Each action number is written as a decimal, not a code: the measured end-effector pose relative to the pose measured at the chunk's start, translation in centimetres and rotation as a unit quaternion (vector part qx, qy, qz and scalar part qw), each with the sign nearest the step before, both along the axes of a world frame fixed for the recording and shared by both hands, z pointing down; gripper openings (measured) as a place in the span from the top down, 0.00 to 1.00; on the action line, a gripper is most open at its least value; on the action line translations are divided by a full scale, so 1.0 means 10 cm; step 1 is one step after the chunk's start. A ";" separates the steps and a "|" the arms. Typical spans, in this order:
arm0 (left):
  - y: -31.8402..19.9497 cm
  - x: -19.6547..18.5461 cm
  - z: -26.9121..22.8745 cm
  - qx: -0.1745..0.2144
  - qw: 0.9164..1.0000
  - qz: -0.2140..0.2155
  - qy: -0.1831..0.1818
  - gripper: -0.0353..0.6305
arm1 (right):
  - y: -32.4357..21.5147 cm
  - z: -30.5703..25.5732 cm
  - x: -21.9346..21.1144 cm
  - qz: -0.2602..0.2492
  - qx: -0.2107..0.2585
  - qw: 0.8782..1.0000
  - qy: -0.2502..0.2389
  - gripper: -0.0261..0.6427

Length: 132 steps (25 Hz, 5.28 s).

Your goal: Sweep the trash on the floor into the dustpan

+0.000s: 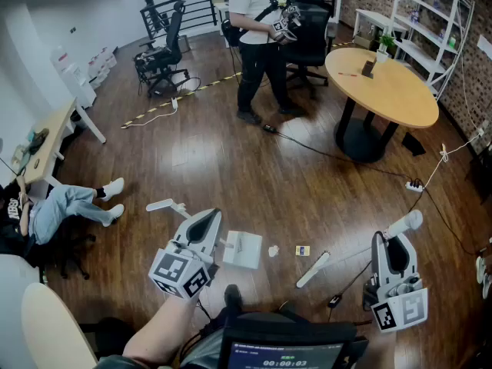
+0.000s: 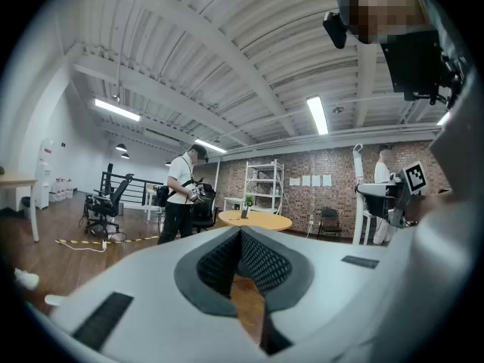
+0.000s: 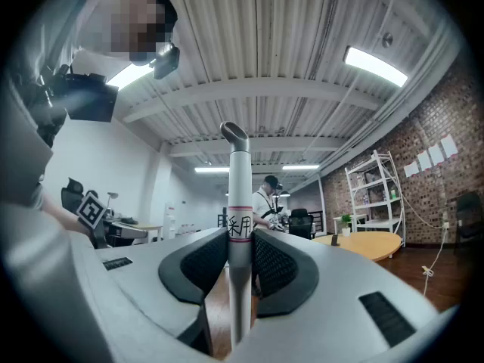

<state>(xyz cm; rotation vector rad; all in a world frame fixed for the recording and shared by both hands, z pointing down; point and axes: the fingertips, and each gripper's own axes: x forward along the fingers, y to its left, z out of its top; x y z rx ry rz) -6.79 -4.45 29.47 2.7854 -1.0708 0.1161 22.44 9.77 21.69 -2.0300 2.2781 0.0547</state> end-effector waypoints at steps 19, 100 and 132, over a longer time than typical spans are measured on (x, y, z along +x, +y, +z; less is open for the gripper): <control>0.20 0.18 1.16 -0.087 0.993 -0.072 -0.014 0.94 | -0.52 1.57 -0.04 -0.138 -0.048 0.989 0.018 0.79; -1.65 -0.81 2.15 -0.088 0.995 -0.036 -0.015 0.94 | -3.08 2.46 -2.17 -0.188 -0.102 0.975 -0.066 0.81; 0.27 1.30 -0.55 0.046 0.997 0.064 -0.015 0.94 | -0.11 -0.21 0.04 -0.037 -0.025 0.999 -0.020 0.81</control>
